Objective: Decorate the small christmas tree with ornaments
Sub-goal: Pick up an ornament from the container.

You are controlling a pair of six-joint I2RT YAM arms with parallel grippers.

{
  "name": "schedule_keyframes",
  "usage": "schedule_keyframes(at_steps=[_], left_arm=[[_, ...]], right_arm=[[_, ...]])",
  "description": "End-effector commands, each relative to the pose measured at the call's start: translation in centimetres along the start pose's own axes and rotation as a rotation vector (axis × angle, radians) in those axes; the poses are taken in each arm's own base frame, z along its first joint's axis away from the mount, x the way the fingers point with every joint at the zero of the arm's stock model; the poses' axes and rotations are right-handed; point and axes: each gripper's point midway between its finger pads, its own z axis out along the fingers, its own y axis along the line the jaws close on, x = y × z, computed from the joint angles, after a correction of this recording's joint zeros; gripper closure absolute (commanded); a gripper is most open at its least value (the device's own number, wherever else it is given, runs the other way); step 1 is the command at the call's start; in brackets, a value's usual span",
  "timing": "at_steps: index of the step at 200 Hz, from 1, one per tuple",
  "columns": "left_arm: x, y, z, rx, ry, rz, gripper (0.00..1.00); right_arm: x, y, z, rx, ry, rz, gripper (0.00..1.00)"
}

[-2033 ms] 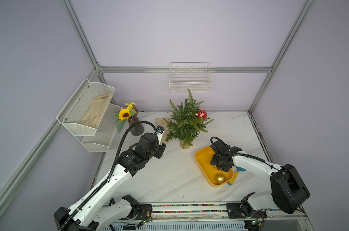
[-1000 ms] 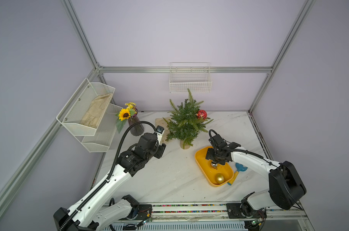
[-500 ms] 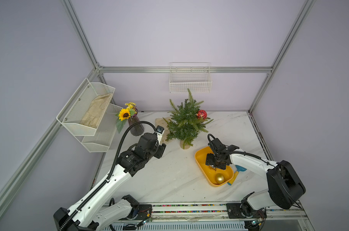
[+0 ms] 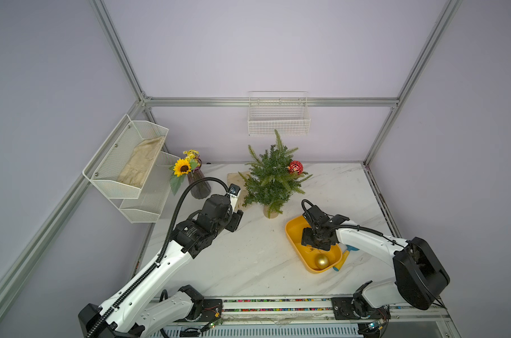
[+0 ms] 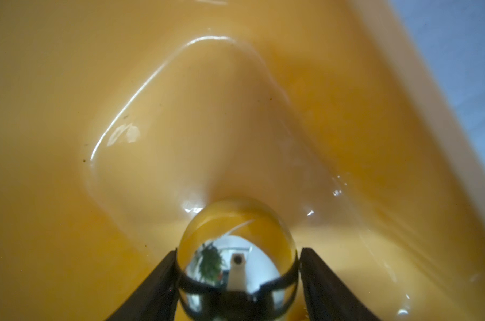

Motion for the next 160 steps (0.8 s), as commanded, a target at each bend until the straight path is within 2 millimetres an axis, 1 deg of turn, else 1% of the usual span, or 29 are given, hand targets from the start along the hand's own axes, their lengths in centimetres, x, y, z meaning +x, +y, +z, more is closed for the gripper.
schedule_keyframes(at_steps=[1,12,30,62,83,117,160], left_arm=[[0.5,-0.1,0.3,-0.002,-0.011,0.003,0.36],[0.6,-0.1,0.3,-0.003,-0.01,0.003,0.36],[0.6,0.0,0.3,-0.005,-0.01,0.004,0.36],[0.6,0.0,0.2,-0.009,-0.01,0.004,0.36],[0.8,0.3,0.3,-0.025,-0.005,0.002,0.36],[0.9,0.3,0.4,-0.024,-0.001,0.003,0.36],[0.8,0.2,0.4,-0.023,-0.001,0.004,0.36]], right_arm=[[-0.3,-0.5,-0.1,0.04,-0.025,-0.003,0.31],[-0.2,-0.6,0.1,0.048,-0.018,-0.017,0.3],[-0.3,-1.3,0.1,0.089,-0.024,-0.021,0.29],[-0.9,-2.3,-0.3,0.146,-0.061,-0.012,0.3],[-1.2,-2.2,-0.4,0.144,-0.072,-0.01,0.31],[-0.9,-1.5,0.0,0.106,-0.054,-0.006,0.32],[-0.9,-1.3,0.1,0.096,-0.05,-0.002,0.38]])
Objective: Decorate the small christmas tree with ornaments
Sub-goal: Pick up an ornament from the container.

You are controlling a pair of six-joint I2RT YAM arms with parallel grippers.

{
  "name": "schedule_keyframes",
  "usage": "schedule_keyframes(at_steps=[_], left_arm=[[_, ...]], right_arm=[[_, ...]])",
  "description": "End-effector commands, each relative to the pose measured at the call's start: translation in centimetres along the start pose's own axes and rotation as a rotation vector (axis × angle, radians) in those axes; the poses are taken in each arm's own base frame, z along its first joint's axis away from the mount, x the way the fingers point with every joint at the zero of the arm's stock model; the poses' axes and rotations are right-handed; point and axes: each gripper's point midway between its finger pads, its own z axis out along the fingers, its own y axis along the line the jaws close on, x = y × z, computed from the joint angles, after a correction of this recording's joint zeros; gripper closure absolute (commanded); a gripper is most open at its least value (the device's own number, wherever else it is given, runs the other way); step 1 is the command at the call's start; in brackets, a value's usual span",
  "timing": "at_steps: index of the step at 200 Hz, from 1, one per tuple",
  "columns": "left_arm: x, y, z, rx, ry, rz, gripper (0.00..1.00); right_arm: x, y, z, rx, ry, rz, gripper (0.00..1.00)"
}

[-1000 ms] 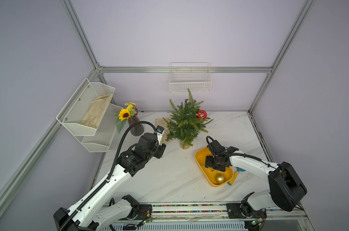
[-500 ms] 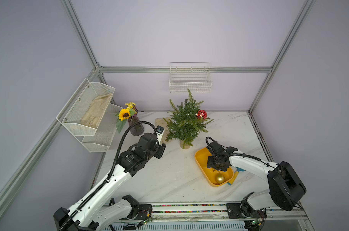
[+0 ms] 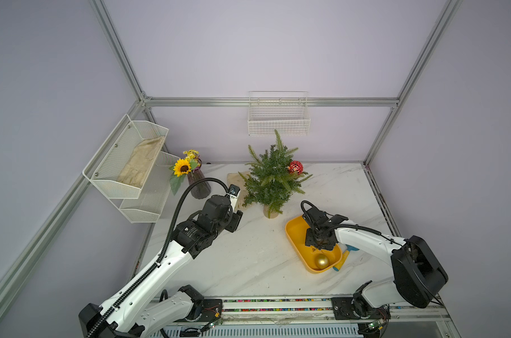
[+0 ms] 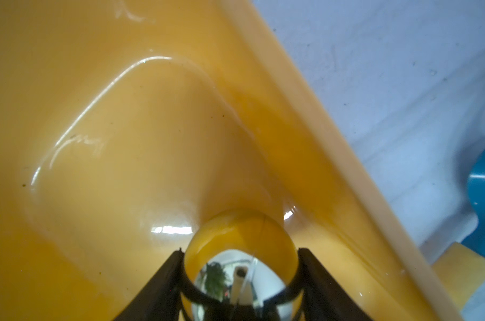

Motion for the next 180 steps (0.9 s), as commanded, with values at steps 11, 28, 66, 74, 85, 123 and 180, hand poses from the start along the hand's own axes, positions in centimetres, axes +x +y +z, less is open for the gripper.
schedule_keyframes(at_steps=[11,28,66,74,85,123,180], left_arm=[[0.4,-0.1,0.3,-0.005,-0.007,0.002,0.36],[0.4,-0.1,0.3,-0.003,-0.007,0.002,0.36],[-0.5,-1.0,0.4,0.051,-0.029,-0.017,0.36],[-0.7,-1.2,0.5,0.062,-0.033,-0.02,0.36],[-1.2,-1.5,0.4,0.076,-0.041,-0.025,0.36],[-3.3,-2.9,0.1,0.164,-0.109,-0.07,0.36],[-6.6,-6.4,-1.2,0.389,-0.227,-0.121,0.36]], right_arm=[[-0.5,0.6,-0.4,-0.017,-0.011,0.015,0.39],[-0.9,0.9,-1.1,-0.034,-0.024,0.023,0.39],[-2.1,2.4,-3.9,-0.136,-0.065,0.02,0.39],[-2.4,2.7,-4.5,-0.152,-0.078,0.02,0.39],[-3.0,3.0,-5.8,-0.185,-0.107,0.02,0.39],[-4.6,3.8,-9.4,-0.276,-0.194,0.018,0.39],[-6.1,7.1,-16.7,-0.561,-0.312,-0.069,0.41]])
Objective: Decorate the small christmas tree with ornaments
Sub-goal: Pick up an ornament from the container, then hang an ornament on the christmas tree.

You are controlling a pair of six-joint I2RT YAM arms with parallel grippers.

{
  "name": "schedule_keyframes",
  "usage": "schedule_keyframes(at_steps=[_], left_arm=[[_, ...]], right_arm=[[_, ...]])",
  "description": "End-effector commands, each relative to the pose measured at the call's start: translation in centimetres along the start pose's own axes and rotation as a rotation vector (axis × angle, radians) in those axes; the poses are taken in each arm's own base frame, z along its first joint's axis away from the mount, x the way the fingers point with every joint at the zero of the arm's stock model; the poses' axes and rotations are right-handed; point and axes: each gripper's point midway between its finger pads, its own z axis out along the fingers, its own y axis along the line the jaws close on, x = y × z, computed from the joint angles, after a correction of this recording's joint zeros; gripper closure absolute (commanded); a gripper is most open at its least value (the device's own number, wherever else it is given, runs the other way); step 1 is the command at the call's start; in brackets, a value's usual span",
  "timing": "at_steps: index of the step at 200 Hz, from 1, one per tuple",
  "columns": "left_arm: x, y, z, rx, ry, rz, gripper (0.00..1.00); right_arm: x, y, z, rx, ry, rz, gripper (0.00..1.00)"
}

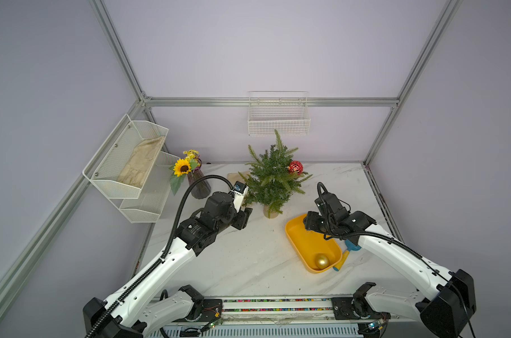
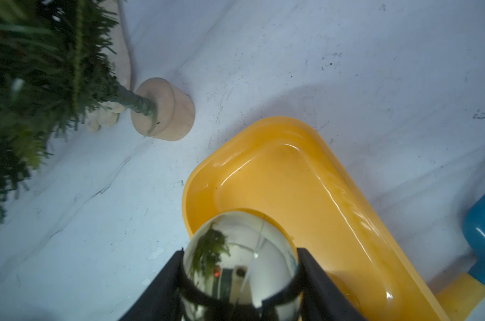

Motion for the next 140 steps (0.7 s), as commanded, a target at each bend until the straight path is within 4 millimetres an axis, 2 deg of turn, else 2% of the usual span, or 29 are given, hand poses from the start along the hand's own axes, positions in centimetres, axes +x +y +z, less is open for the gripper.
schedule_keyframes(at_steps=[1,26,74,109,140], left_arm=[[-3.6,-2.8,-0.7,0.159,-0.127,-0.03,0.36],[-5.2,-5.4,-1.5,0.312,-0.189,-0.018,0.36],[-7.9,-10.0,-3.7,0.587,-0.293,0.044,0.39],[-8.4,-12.8,-3.7,0.677,-0.292,0.119,0.4],[-9.2,-13.6,-3.0,0.663,-0.298,0.142,0.44]], right_arm=[[-1.7,3.8,-3.0,-0.191,-0.058,-0.052,0.41],[-3.1,6.9,-6.2,-0.37,-0.13,-0.08,0.44],[-5.1,11.6,-12.4,-0.657,-0.245,-0.133,0.46],[-5.9,14.1,-16.5,-0.832,-0.302,-0.174,0.48],[-6.1,15.3,-19.3,-0.929,-0.326,-0.197,0.48]])
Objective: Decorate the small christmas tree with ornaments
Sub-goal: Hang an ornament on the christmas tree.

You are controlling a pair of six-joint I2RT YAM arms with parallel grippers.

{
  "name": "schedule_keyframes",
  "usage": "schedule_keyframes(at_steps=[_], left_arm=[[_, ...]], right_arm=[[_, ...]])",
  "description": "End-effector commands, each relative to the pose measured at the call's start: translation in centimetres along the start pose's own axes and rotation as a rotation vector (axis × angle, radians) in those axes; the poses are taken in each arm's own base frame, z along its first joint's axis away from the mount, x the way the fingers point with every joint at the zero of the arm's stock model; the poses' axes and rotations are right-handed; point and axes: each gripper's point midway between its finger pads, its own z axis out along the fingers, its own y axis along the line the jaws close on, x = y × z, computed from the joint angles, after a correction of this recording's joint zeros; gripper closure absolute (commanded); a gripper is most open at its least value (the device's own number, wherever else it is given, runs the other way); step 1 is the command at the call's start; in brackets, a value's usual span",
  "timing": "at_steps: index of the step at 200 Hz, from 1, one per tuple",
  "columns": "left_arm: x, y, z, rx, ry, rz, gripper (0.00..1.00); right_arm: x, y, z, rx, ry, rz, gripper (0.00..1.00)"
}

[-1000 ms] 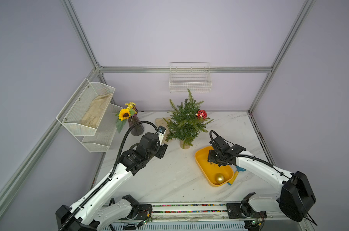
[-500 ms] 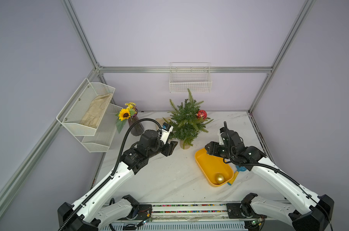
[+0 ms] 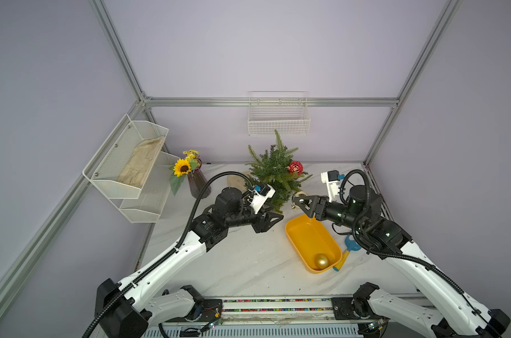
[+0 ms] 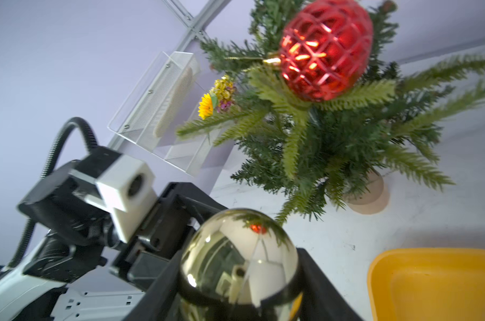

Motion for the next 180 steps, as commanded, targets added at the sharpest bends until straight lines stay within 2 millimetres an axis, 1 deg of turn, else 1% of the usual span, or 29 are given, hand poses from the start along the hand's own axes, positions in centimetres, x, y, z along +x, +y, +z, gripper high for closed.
schedule_keyframes(at_steps=[1,15,39,73,89,114,132,150,167,180], left_arm=[[-6.4,-2.1,-1.1,0.037,-0.14,0.119,0.44],[-6.7,-2.4,-0.7,0.044,-0.141,0.131,0.45],[-7.8,-2.9,-0.2,0.051,-0.155,0.153,0.45],[-9.4,-3.1,0.3,0.038,-0.192,0.178,0.45],[-10.0,-2.7,0.3,0.014,-0.206,0.182,0.49],[-10.0,-2.7,0.2,0.008,-0.209,0.194,0.57],[-10.1,-2.7,0.0,-0.005,-0.218,0.196,0.6],[-10.3,-2.8,-0.4,-0.005,-0.233,0.204,0.66],[-10.5,-3.0,-0.7,-0.001,-0.243,0.213,0.67],[-10.4,-3.4,-0.8,0.015,-0.244,0.222,0.63]], right_arm=[[-2.2,4.6,-1.5,-0.168,-0.059,-0.048,0.48],[-2.4,5.6,-2.0,-0.214,-0.063,-0.046,0.49],[-2.3,6.3,-2.2,-0.246,-0.055,-0.037,0.49],[-1.9,6.4,-2.0,-0.27,-0.038,-0.029,0.5],[-1.8,6.3,-1.9,-0.271,-0.035,-0.025,0.51],[-1.7,6.1,-2.0,-0.264,-0.038,-0.024,0.51],[-1.6,6.0,-1.9,-0.26,-0.035,-0.02,0.51],[-1.5,5.8,-1.9,-0.257,-0.034,-0.02,0.52],[-1.6,5.8,-1.8,-0.254,-0.037,-0.019,0.52],[-1.6,5.7,-1.7,-0.253,-0.036,-0.019,0.52]])
